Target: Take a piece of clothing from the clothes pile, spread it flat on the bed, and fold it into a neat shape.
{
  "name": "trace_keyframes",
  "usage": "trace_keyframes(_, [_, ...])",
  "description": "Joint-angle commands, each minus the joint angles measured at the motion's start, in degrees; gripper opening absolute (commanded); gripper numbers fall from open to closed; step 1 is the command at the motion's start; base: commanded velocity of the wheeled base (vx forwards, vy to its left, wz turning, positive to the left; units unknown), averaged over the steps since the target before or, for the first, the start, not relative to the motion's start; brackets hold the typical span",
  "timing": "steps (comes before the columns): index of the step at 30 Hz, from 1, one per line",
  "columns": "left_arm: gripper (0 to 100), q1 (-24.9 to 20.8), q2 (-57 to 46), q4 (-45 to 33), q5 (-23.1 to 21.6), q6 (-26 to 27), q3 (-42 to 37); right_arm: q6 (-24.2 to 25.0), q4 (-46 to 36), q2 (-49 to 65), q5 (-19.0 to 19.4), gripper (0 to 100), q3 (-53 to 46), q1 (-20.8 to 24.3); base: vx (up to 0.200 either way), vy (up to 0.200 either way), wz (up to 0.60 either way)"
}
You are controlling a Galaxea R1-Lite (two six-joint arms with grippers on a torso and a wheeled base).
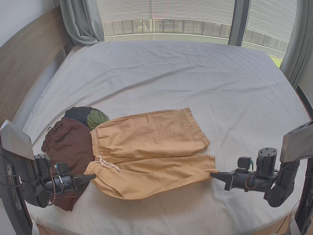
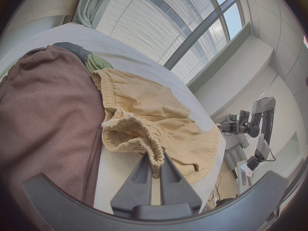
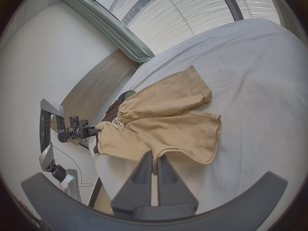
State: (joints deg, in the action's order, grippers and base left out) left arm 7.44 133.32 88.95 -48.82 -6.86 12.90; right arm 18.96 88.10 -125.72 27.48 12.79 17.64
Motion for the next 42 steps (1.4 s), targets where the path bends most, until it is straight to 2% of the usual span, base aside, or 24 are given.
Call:
trace_keyframes(1, [0, -0.3, -0.1, 0.1, 0.3, -3.6, 2.1, 1.7, 0.1, 1.1, 0.0, 0, 2.4, -0.1, 0.000, 0.000, 0.00])
trace_keyframes(5, [0, -0.5, -0.2, 0.1, 0.6, -7.0, 3.6, 4.4, -0.1, 2.6, -0.1, 0, 5.2, -0.1, 0.000, 0.000, 0.00])
trace_keyframes(8, [0, -0.5, -1.4, 0.1, 0.8, -9.1, 4.2, 4.9, -0.3, 3.1, -0.1, 0, 6.7, -0.3, 0.000, 0.000, 0.00])
trace_keyframes(10, [0, -0.6, -3.2, 0.1, 0.8, -13.2, 4.9, 4.9, -0.3, 2.9, 0.0, 0, 7.9, -0.9, 0.000, 0.000, 0.00])
trace_keyframes(12, [0, -0.6, -3.3, 0.1, 0.9, -13.5, 4.9, 4.9, -0.3, 2.9, 0.0, 0, 8.0, -0.9, 0.000, 0.000, 0.00])
trace_keyframes(13, [0, -0.8, -5.0, 0.1, 0.9, -17.7, 5.1, 5.2, 0.1, 2.9, 0.0, 0, 9.1, -0.9, 0.000, 0.000, 0.00])
trace_keyframes(14, [0, -0.8, -5.7, 0.1, 1.0, -19.5, 5.4, 5.4, 0.1, 2.8, 0.0, 0, 9.7, -1.0, 0.000, 0.000, 0.00])
trace_keyframes(18, [0, -0.8, -7.5, 0.1, 1.7, -23.1, 6.4, 7.4, 0.0, 2.9, 0.1, 0, 12.1, -1.8, 0.000, 0.000, 0.00])
trace_keyframes(22, [0, -2.0, -8.0, 0.1, 5.1, -23.9, 7.4, 7.9, -0.3, 3.0, 0.1, 0, 13.3, -1.9, 0.000, 0.000, 0.00])
trace_keyframes(26, [0, -4.3, -8.2, 0.2, 12.6, -23.9, 9.2, 7.9, -0.3, 3.0, 0.1, 0, 14.1, -1.9, 0.000, 0.000, 0.00])
trace_keyframes(36, [0, -6.1, -9.8, 0.2, 14.8, -23.7, 8.9, 8.0, -0.7, 3.0, 0.1, 0, 17.8, -3.2, 0.000, 0.000, 0.00])
trace_keyframes(42, [0, -5.8, -9.7, 0.2, 15.1, -23.7, 8.9, 8.0, -5.2, 3.7, 0.1, 0, 21.8, -3.9, 0.000, 0.000, 0.00])
